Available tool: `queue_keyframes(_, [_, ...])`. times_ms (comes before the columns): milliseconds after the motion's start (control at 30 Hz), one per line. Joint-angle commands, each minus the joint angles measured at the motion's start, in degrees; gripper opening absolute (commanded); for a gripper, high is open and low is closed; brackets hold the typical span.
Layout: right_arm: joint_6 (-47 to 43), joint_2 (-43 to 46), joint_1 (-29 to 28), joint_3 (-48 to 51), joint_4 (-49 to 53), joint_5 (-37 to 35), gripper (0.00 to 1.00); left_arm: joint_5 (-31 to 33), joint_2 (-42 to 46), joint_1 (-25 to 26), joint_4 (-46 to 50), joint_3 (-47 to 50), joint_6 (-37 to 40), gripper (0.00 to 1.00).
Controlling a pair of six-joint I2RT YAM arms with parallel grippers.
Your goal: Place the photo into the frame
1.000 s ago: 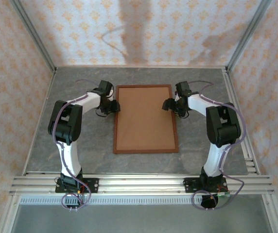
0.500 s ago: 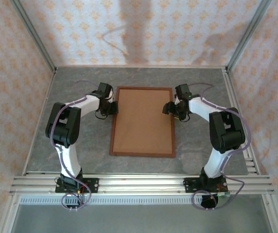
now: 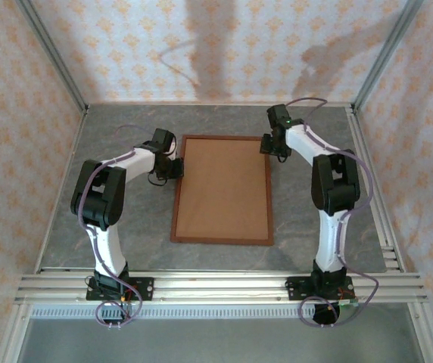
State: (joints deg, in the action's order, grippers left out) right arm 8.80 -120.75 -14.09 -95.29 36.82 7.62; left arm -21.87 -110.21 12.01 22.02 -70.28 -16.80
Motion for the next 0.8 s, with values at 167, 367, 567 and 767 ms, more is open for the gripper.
queue_keyframes(167, [-1.9,-5.6,0.0,-7.5,6.3,-3.7,0.44,0.2,0.4,0.5,3.5,0.1,0.2,0.10])
queue_keyframes(367, [-2.3,-8.1,0.0,-9.6,7.5,-3.2,0.41,-0.1,0.3,0.5,3.4,0.1,0.2,0.10])
queue_keyframes(567, [-2.3,-9.3,-0.4,-9.9,8.0,-1.9,0.39,-0.2,0.2,0.5,3.4,0.1,0.2,0.10])
queue_keyframes(767, [-1.3,-9.8,-1.7,-8.3,7.7,-0.4,0.38,-0.3,0.2,0.5,3.4,0.1,0.2,0.10])
